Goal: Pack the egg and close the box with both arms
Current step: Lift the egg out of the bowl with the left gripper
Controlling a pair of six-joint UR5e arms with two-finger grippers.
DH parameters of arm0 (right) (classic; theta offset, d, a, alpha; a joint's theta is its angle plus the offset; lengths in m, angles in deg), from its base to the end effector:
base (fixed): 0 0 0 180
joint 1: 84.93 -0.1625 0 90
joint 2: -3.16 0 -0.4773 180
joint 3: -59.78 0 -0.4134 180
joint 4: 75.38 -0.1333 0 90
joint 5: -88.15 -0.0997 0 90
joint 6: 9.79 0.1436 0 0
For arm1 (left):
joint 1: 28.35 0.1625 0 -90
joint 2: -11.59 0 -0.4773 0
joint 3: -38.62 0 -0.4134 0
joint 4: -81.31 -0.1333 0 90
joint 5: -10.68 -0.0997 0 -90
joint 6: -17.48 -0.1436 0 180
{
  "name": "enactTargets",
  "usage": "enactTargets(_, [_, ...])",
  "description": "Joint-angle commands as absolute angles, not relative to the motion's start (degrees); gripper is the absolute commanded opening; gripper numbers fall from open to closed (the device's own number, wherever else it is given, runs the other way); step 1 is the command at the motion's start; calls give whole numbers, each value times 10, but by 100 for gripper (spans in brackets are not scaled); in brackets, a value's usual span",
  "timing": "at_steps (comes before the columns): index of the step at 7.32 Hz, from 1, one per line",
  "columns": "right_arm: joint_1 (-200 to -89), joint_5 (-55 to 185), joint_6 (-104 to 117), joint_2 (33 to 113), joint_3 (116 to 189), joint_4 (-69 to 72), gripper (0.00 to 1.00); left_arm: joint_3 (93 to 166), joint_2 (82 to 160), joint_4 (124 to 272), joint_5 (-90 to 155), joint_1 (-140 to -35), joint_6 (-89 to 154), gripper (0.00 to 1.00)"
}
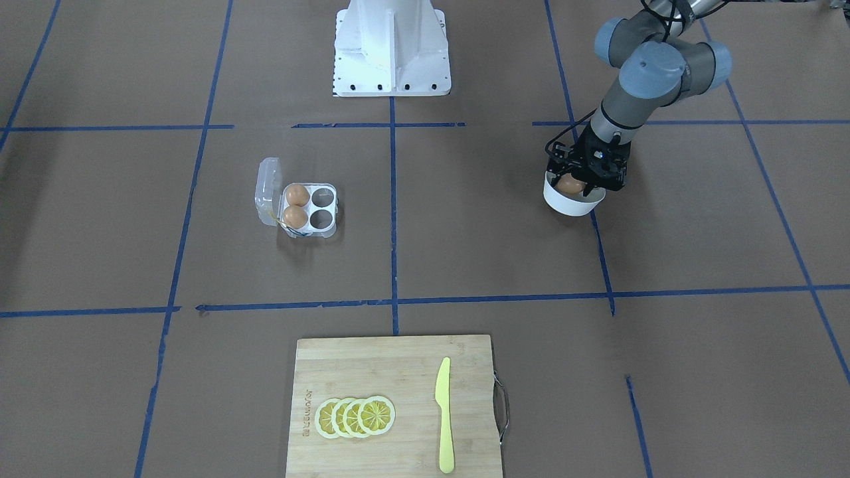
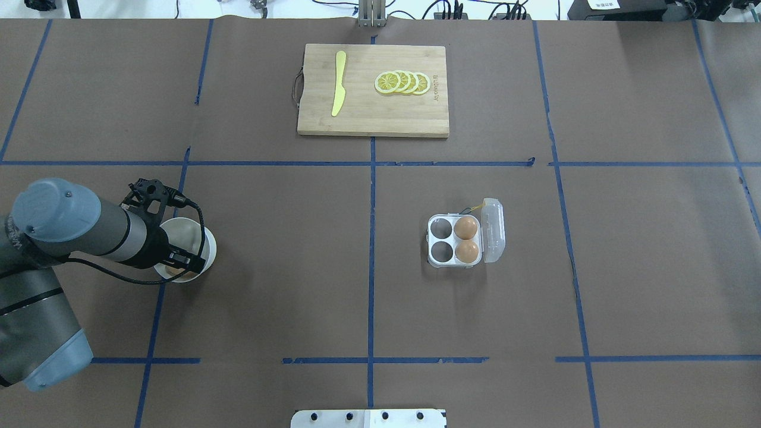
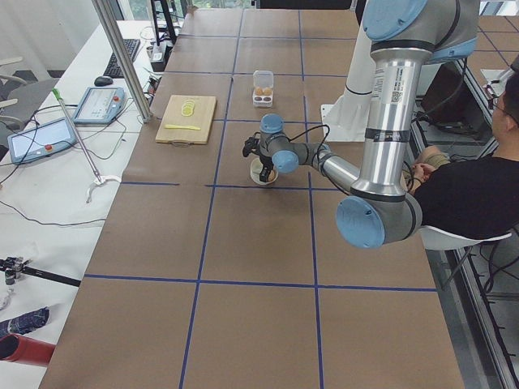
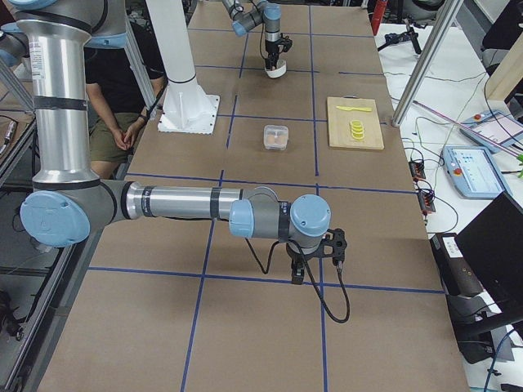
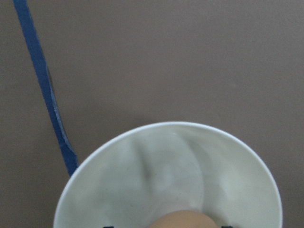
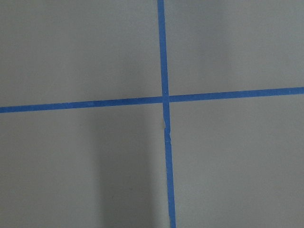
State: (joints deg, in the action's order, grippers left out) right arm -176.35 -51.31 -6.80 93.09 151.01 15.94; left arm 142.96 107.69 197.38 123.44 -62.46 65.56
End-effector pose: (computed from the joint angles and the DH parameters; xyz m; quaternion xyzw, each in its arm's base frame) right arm 0.0369 -0.5128 0.7238 -0.0059 -0.4183 0.0350 0.9076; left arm 0.4555 -0.4024 0.5115 0.0956 0.4166 0.1391 0.8933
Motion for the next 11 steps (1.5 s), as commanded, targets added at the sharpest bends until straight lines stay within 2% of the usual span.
enactTargets(1, [-1763,-513,-68,931,1510,159,100,1429,1076,1973,1234,-624,656,32])
enactTargets(3, [-1763,-513,-68,931,1510,159,100,1437,1076,1971,1234,-627,656,1])
enactTargets(6, [-1764,-513,-68,933,1512,159,100,1466,1075,1943,1234,-634,653,0])
enactTargets(9, [-1763,-514,-67,931,1515,160,100,1533,1085,1867,1236,-693,653,0])
enactTargets(11, [-1763,-514,-69,926,1519,159,100,1521,1174,1868,1241,-699,695,0])
